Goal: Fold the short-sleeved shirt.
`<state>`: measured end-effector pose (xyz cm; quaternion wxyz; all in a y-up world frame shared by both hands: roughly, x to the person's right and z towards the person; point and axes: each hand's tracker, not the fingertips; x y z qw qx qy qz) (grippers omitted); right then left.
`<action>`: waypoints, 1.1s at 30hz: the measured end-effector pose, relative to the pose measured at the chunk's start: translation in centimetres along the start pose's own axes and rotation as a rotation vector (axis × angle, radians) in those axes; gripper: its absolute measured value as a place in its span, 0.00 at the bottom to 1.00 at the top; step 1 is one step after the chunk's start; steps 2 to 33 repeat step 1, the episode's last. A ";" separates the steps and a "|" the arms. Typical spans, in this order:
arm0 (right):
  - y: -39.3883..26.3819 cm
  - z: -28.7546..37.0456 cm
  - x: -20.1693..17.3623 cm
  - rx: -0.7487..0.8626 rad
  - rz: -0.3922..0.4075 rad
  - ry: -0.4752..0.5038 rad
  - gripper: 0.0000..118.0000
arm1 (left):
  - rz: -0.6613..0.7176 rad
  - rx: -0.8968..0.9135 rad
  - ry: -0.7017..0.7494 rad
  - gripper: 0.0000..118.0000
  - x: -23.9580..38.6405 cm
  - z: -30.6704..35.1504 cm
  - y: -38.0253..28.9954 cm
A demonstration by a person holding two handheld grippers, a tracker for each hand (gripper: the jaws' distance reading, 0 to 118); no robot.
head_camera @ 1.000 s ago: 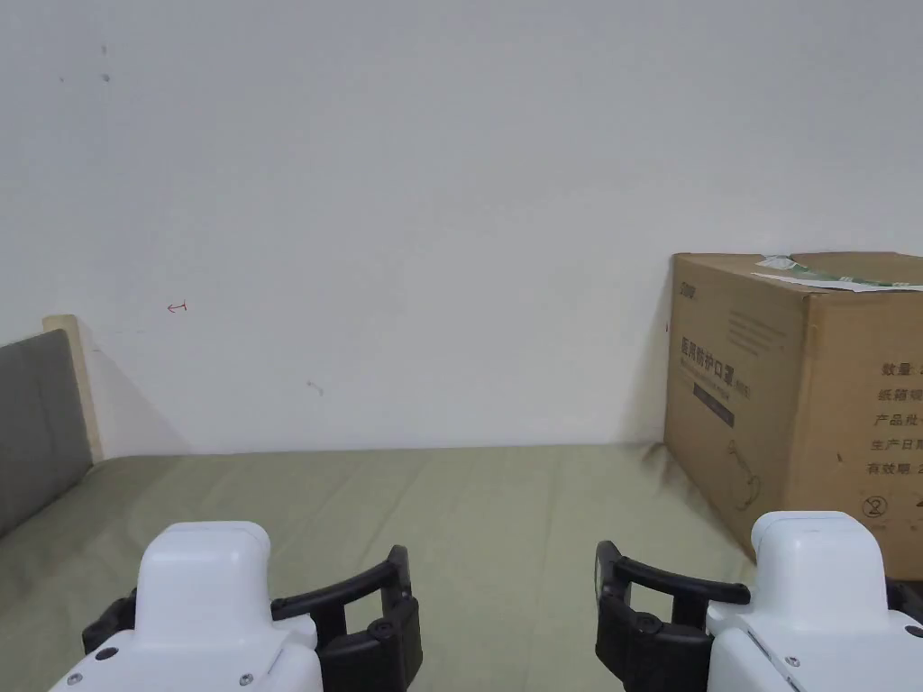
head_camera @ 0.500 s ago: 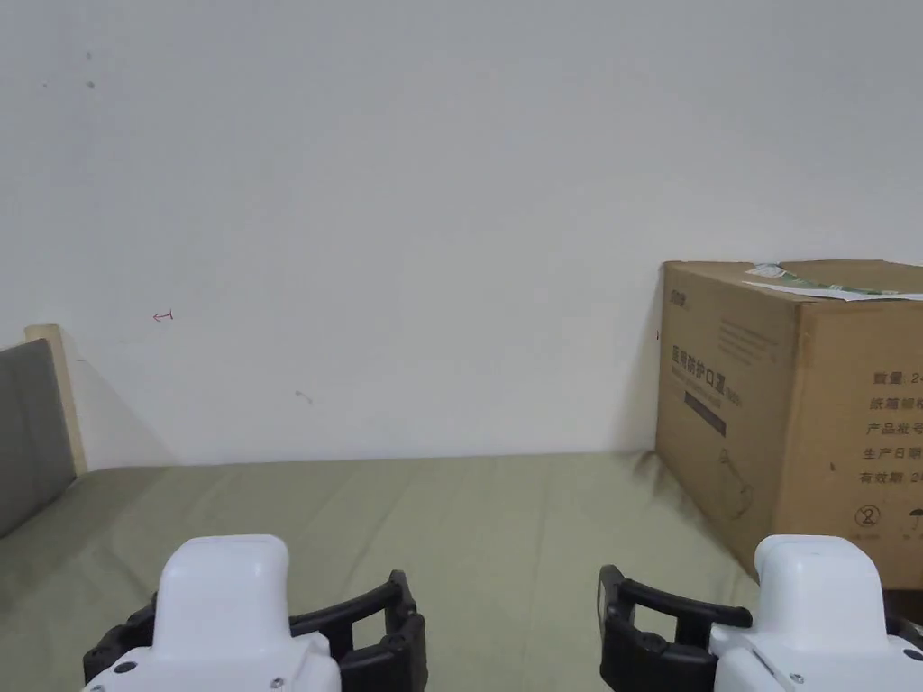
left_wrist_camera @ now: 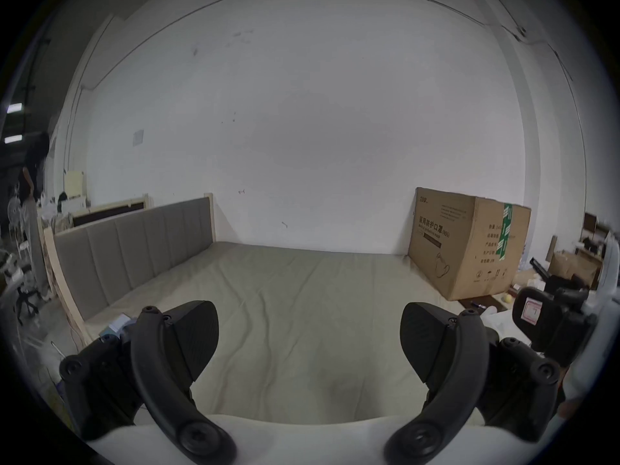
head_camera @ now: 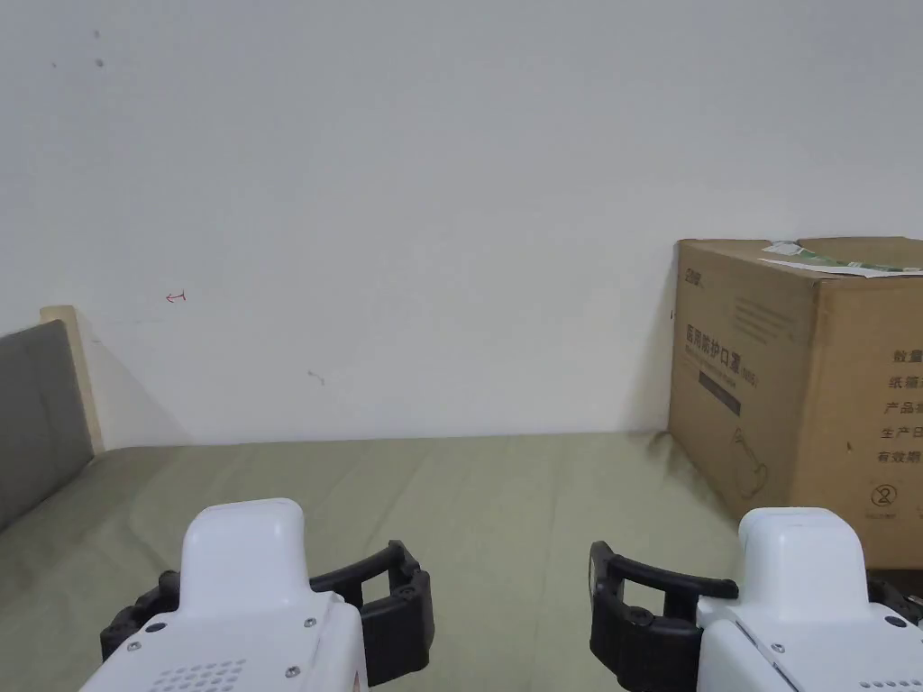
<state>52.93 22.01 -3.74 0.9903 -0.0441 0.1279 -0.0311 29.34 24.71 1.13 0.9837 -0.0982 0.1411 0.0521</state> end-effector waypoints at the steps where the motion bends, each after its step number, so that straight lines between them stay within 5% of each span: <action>1: 0.0 -0.1 0.0 -0.003 -0.005 0.008 1.00 | -0.018 0.000 -0.003 0.93 0.0 0.0 -0.1; 33: 0.0 -0.1 0.0 -0.003 -0.005 0.008 1.00 | -0.018 0.000 -0.003 0.93 0.0 0.0 -0.1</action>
